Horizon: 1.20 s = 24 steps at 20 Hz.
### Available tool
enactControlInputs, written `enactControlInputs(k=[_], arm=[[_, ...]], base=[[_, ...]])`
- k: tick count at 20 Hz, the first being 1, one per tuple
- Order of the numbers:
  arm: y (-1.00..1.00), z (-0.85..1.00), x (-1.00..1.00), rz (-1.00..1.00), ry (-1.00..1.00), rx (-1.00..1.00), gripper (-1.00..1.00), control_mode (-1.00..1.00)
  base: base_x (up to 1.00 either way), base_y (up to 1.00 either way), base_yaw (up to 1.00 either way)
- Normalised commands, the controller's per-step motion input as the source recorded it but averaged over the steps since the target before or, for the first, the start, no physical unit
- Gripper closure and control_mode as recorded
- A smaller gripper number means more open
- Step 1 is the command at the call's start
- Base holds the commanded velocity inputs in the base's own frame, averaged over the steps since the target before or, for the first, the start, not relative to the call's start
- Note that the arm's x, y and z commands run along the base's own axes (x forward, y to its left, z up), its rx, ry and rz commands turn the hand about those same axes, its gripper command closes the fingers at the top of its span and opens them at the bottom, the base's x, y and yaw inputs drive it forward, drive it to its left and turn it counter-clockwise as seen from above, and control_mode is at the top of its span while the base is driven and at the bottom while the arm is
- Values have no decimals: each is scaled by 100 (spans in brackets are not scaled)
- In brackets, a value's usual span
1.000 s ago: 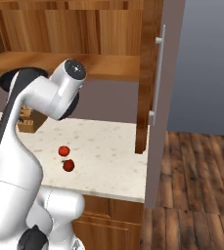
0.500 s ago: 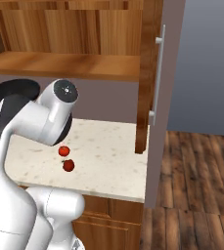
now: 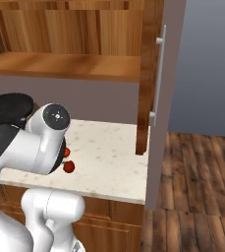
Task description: Pick the pan from the cabinet and place it on the stove. Then turn on the stove burner for the pan.
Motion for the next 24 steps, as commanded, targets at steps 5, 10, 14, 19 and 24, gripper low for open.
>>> enactControlInputs(k=[5,10,14,19,24], arm=[[0,-24,-47,0,0,0,100,-100],[0,-15,-29,0,0,0,100,-100],[0,-1,-2,0,0,0,100,-100],[0,0,0,0,0,0,100,-100],[0,0,0,0,0,0,100,-100]], base=[[0,0,0],[0,0,0],[0,0,0],[0,0,0],[0,0,0]])
